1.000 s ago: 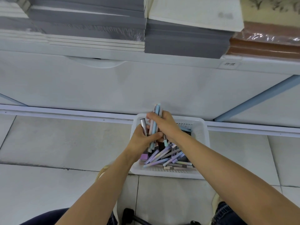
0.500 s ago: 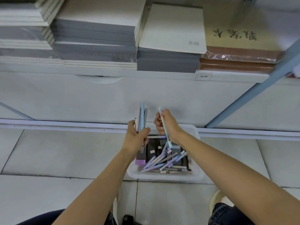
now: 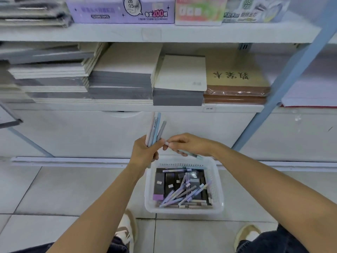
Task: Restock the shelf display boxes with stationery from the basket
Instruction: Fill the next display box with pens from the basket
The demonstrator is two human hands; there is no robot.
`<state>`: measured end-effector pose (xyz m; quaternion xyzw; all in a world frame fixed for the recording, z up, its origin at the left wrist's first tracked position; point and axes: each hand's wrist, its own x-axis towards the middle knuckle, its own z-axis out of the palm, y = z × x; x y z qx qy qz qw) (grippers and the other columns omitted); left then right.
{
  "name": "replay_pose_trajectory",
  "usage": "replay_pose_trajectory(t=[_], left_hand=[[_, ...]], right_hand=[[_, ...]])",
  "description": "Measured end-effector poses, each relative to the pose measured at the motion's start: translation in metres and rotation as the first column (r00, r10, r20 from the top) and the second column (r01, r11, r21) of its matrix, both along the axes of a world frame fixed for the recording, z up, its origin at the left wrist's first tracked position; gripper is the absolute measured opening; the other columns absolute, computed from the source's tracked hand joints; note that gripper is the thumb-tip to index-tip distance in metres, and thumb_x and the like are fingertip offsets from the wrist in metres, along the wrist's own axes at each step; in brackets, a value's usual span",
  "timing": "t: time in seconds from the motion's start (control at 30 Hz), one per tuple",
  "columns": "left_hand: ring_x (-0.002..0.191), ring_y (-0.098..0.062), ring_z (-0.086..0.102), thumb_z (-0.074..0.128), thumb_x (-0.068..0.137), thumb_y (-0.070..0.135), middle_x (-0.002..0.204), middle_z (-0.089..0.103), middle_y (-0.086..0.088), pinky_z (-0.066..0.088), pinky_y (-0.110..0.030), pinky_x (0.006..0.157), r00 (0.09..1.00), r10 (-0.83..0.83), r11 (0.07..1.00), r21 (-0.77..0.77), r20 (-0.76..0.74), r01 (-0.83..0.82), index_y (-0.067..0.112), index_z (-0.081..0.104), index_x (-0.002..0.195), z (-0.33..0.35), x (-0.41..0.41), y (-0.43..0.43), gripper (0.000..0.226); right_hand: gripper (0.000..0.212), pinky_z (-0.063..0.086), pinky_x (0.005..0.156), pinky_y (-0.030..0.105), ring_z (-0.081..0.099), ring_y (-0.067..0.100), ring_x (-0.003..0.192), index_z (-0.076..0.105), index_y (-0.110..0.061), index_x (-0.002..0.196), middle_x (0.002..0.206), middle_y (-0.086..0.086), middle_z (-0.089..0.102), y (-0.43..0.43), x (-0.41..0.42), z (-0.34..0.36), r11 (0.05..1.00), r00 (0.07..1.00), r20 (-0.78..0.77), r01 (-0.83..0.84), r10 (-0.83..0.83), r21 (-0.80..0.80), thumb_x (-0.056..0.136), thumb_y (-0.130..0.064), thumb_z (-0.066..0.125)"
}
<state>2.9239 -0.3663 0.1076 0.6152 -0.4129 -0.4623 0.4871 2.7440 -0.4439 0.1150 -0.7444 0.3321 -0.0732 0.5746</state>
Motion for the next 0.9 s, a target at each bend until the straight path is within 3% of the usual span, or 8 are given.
replay_pose_trajectory(t=[0.1,0.23,0.33,0.43,0.57,0.67,0.83,0.9], left_hand=[[0.041,-0.010,0.044,0.073,0.086,0.023,0.051,0.058,0.006,0.039,-0.023,0.041,0.997,-0.062,0.996,-0.058,0.039,0.064,0.010,0.064,0.083,0.021,0.001,0.000,0.017],[0.042,-0.011,0.044,0.075,0.084,0.022,0.055,0.050,-0.003,0.039,-0.022,0.041,0.995,0.102,0.984,-0.148,0.020,-0.098,0.003,0.067,0.092,0.055,0.007,-0.006,0.022],[0.040,-0.007,0.046,0.075,0.084,0.024,0.059,0.053,-0.004,0.042,-0.019,0.042,0.983,0.185,0.963,-0.195,-0.021,-0.185,0.004,0.066,0.097,0.087,0.017,-0.012,0.025],[0.041,-0.005,0.046,0.074,0.085,0.027,0.060,0.055,-0.004,0.043,-0.019,0.042,0.989,0.146,0.958,-0.246,-0.028,-0.149,0.008,0.066,0.093,0.121,0.019,-0.014,0.022],[0.044,-0.010,0.045,0.071,0.088,0.026,0.063,0.064,-0.005,0.042,-0.022,0.045,1.000,0.025,0.946,-0.324,-0.008,-0.026,0.012,0.070,0.086,0.168,0.008,-0.014,0.014],[0.045,-0.013,0.046,0.066,0.092,0.019,0.082,0.072,-0.012,0.042,-0.022,0.044,0.997,-0.081,0.913,-0.401,0.013,0.080,0.011,0.067,0.097,0.207,0.000,-0.017,0.010],[0.046,-0.015,0.048,0.061,0.095,0.019,0.081,0.073,-0.007,0.041,-0.023,0.043,0.991,-0.118,0.855,-0.500,0.068,0.136,0.006,0.056,0.109,0.264,0.001,-0.030,0.019],[0.046,-0.015,0.048,0.060,0.096,0.020,0.079,0.071,-0.006,0.041,-0.024,0.043,0.991,-0.105,0.843,-0.521,0.085,0.134,0.005,0.056,0.109,0.281,0.004,-0.039,0.021]], right_hand=[[0.036,0.041,0.059,0.024,0.046,0.013,0.065,0.066,-0.016,0.116,0.070,-0.005,0.051,-0.001,-0.007,0.026,1.000,1.000,-0.002,-0.019,0.019,0.019,0.094,-0.043,0.056],[0.029,0.040,0.055,0.025,0.051,0.012,0.059,0.057,-0.016,0.119,0.072,0.000,0.060,-0.011,-0.025,0.069,0.995,0.999,-0.049,0.003,0.002,0.105,0.092,-0.026,0.065],[0.023,0.042,0.054,0.024,0.050,0.012,0.056,0.057,-0.012,0.116,0.079,0.006,0.065,-0.019,-0.045,0.105,0.989,0.986,0.103,0.122,-0.131,0.089,0.093,-0.012,0.061],[0.016,0.045,0.055,0.020,0.052,0.011,0.058,0.065,-0.010,0.109,0.092,0.012,0.070,-0.019,-0.053,0.141,0.968,0.866,0.434,0.223,-0.249,0.112,0.094,-0.011,0.059],[0.017,0.045,0.058,0.019,0.052,0.008,0.062,0.073,-0.014,0.101,0.085,0.004,0.068,-0.014,-0.040,0.191,0.881,0.636,0.691,0.472,-0.344,0.005,0.095,-0.015,0.057],[0.017,0.050,0.064,0.020,0.058,0.009,0.070,0.071,-0.010,0.097,0.086,0.000,0.067,-0.011,-0.033,0.236,0.803,0.556,0.774,0.586,-0.302,-0.107,0.098,-0.013,0.054],[0.017,0.057,0.068,0.023,0.067,0.014,0.068,0.065,-0.008,0.095,0.082,0.003,0.070,-0.019,-0.040,0.318,0.672,0.433,0.874,0.717,-0.219,-0.186,0.100,-0.014,0.050],[0.015,0.057,0.067,0.025,0.069,0.015,0.068,0.063,-0.008,0.094,0.084,0.008,0.069,-0.030,-0.045,0.346,0.588,0.425,0.881,0.774,-0.206,-0.236,0.100,-0.015,0.051]])
